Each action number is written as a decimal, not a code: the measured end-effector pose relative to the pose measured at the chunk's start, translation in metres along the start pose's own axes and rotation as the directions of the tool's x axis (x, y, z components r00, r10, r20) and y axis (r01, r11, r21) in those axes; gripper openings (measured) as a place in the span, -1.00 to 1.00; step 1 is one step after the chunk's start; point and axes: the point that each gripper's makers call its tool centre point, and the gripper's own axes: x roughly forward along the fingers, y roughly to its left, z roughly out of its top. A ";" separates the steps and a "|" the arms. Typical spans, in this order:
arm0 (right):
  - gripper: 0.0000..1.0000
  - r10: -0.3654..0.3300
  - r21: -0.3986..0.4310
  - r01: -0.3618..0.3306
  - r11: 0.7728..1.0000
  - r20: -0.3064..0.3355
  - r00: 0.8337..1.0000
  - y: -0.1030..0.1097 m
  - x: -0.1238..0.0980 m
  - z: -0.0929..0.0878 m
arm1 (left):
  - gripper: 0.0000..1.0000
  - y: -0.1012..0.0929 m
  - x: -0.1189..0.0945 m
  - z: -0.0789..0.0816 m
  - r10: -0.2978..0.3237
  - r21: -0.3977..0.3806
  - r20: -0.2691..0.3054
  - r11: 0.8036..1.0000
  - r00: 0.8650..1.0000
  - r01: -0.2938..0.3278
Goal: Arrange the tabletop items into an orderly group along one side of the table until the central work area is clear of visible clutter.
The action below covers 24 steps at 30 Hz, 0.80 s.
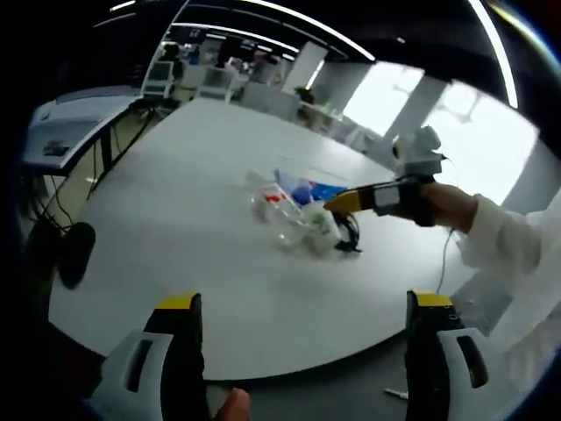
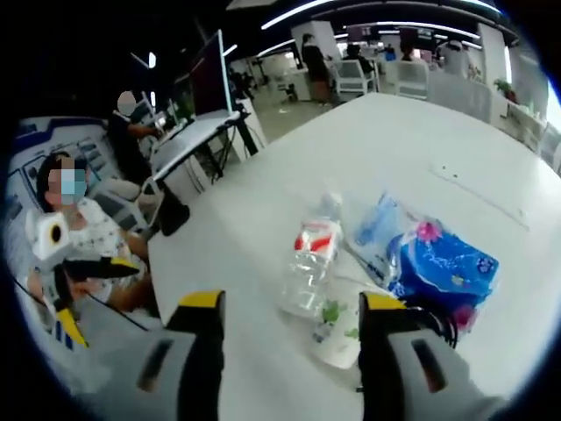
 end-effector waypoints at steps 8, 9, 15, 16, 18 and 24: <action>0.18 0.018 -0.015 -0.018 1.000 -0.016 1.000 0.003 0.010 0.003 | 0.86 -0.001 -0.001 -0.004 -0.005 -0.010 -0.004 1.000 1.000 0.004; 0.18 0.019 -0.015 -0.019 1.000 -0.017 1.000 0.002 0.011 0.004 | 0.86 -0.001 -0.001 -0.004 -0.004 -0.008 -0.003 1.000 1.000 0.004; 0.17 0.018 -0.023 -0.019 1.000 -0.031 0.999 -0.007 0.022 0.009 | 0.86 0.000 -0.001 -0.006 -0.004 -0.014 -0.007 1.000 1.000 0.004; 0.16 0.018 -0.022 -0.019 1.000 -0.032 0.999 -0.007 0.024 0.010 | 0.85 0.000 -0.001 -0.006 -0.005 -0.015 -0.008 1.000 1.000 0.004; 0.15 0.018 -0.023 -0.018 1.000 -0.035 0.999 -0.008 0.026 0.011 | 0.85 0.001 -0.001 -0.006 -0.005 -0.021 -0.007 1.000 1.000 0.005; 0.14 0.020 -0.038 -0.021 0.999 -0.046 0.999 -0.006 0.033 0.015 | 0.85 0.003 -0.002 -0.008 0.000 -0.025 -0.010 1.000 1.000 0.000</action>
